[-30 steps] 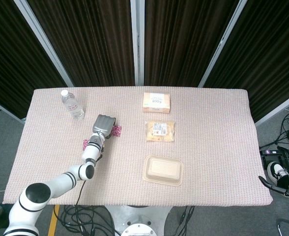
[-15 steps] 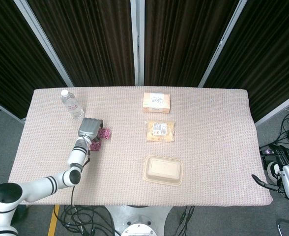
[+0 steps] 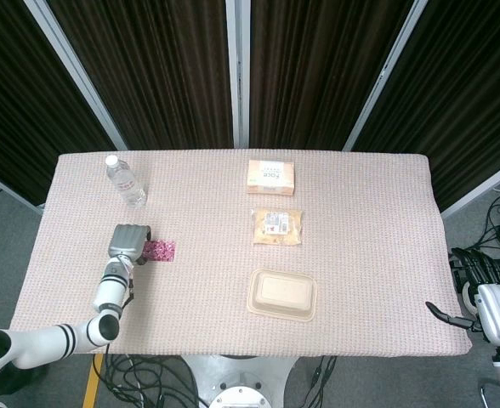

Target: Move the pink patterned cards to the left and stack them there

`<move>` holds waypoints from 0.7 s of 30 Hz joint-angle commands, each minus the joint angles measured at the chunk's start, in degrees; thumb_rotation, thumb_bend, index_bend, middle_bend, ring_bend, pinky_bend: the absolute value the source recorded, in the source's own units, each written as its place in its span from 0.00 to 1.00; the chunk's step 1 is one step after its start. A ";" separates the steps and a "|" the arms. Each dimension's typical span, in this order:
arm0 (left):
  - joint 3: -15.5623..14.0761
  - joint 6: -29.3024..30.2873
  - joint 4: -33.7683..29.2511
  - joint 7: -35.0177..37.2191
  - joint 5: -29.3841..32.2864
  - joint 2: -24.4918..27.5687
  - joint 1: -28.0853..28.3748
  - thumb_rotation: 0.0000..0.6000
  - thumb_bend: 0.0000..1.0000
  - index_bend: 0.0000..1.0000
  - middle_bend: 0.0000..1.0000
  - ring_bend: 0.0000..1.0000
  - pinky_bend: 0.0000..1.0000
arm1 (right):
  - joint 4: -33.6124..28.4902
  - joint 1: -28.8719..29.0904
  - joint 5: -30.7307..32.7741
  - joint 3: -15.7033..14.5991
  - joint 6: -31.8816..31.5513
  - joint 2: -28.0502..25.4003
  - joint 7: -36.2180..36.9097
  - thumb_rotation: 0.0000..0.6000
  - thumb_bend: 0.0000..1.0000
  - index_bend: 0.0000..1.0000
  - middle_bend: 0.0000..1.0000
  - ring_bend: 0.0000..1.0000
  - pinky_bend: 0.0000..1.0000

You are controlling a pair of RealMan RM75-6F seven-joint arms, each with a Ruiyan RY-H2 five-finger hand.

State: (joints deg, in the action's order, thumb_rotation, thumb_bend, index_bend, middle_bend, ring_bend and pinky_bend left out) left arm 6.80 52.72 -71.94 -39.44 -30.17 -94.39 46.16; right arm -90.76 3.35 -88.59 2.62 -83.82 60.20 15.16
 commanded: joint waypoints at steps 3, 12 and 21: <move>0.13 -0.52 0.35 0.10 -0.55 -0.20 0.19 1.00 0.26 0.48 0.82 0.86 0.84 | -0.06 -0.34 0.05 -0.19 -0.51 -0.10 -0.02 0.43 0.09 0.07 0.09 0.00 0.05; -0.45 -2.02 1.88 -1.80 -0.63 -1.49 1.45 1.00 0.26 0.47 0.82 0.86 0.84 | 0.23 -0.70 0.46 -0.46 -0.71 -0.01 0.22 0.43 0.09 0.07 0.09 0.00 0.05; -0.40 -2.23 1.63 -3.15 0.66 -1.76 2.22 1.00 0.26 0.46 0.82 0.86 0.84 | 0.36 -0.65 0.75 -0.47 -0.53 0.04 0.24 0.43 0.09 0.07 0.09 0.00 0.05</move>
State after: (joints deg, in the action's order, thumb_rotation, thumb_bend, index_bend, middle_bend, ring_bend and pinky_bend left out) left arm 6.37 50.45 -70.25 -42.58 -29.58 -96.15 48.35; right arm -90.41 2.70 -87.85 2.14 -84.36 60.24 15.40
